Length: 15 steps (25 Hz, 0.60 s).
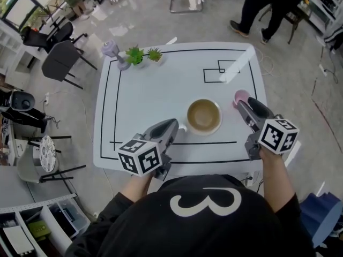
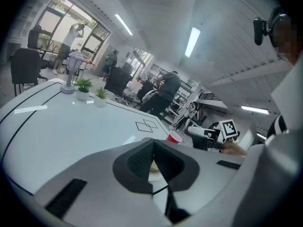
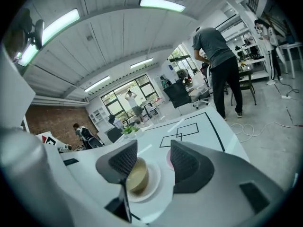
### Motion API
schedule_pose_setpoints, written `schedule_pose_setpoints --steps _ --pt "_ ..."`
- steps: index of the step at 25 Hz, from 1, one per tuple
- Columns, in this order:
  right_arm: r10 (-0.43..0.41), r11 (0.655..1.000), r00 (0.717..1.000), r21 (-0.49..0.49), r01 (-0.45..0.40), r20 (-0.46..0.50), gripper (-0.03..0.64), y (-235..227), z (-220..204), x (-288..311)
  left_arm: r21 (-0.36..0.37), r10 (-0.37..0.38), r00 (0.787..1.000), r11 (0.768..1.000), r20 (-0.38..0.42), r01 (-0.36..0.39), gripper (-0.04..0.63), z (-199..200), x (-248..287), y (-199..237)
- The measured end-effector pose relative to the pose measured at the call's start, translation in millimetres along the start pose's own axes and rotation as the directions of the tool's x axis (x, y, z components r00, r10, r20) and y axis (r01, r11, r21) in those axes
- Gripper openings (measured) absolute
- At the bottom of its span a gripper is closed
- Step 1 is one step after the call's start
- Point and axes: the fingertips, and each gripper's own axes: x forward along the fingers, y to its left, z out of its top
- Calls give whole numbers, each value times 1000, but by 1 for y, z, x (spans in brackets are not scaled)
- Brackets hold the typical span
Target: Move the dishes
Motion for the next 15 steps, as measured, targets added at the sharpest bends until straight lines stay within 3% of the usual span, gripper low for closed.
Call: schedule_pose_setpoints --steps 6,15 --pt "60 998 995 -28 -62 -84 204 32 -32 6 -5 -4 1000 1000 17 4 2 -2 -12 -2" --pt "61 998 978 4 -62 -198 201 35 -80 33 -22 -1 1000 1000 12 1 2 -11 -22 -1"
